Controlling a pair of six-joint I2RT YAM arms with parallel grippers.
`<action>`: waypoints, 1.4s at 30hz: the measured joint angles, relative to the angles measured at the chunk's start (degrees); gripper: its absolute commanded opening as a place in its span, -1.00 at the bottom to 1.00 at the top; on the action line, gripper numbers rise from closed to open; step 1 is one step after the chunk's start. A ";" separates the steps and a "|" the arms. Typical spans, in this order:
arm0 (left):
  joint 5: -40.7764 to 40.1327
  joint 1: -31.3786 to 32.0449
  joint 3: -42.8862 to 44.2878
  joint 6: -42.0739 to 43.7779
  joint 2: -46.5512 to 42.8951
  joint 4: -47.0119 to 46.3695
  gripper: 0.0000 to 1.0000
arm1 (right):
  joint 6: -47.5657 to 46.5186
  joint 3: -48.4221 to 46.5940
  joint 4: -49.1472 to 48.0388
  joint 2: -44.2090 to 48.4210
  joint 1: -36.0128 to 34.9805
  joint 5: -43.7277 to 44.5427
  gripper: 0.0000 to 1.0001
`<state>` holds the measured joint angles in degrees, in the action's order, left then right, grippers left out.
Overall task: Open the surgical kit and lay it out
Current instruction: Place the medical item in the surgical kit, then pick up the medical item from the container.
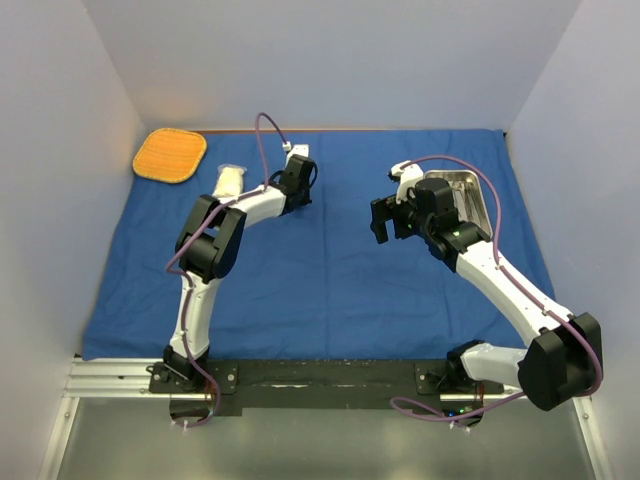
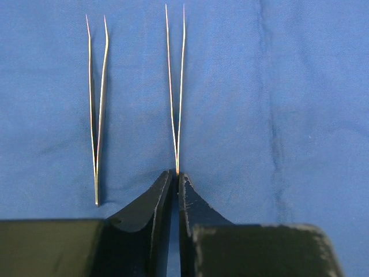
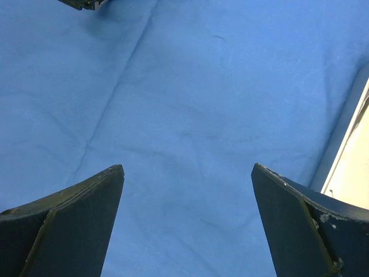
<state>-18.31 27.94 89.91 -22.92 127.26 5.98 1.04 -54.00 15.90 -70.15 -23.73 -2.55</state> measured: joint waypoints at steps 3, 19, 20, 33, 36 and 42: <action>-0.02 0.00 0.00 0.00 0.00 0.09 -0.78 | 0.00 0.00 0.00 0.00 0.00 -0.02 0.96; -0.15 0.15 0.00 0.26 -0.35 1.11 -0.33 | 0.00 0.00 0.02 0.00 0.00 0.07 0.96; -0.15 0.22 0.00 0.44 -0.39 1.22 -0.20 | 0.00 0.00 0.02 0.00 0.00 0.13 0.96; -1.16 0.39 -1.84 6.12 -11.67 7.26 1.00 | 10.47 -9.70 4.90 -9.05 9.99 12.46 0.97; -2.38 0.44 -3.23 7.76 -18.40 8.20 1.00 | 14.14 -11.98 5.62 -12.52 14.86 15.02 0.91; -3.87 0.59 -11.76 10.73 -32.44 9.09 1.00 | 17.46 -14.16 6.08 -21.77 21.88 19.74 0.72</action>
<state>-22.17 28.53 78.15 -12.19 94.83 15.07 18.50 -68.16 21.98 -91.92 -1.85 17.19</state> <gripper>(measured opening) 0.997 0.919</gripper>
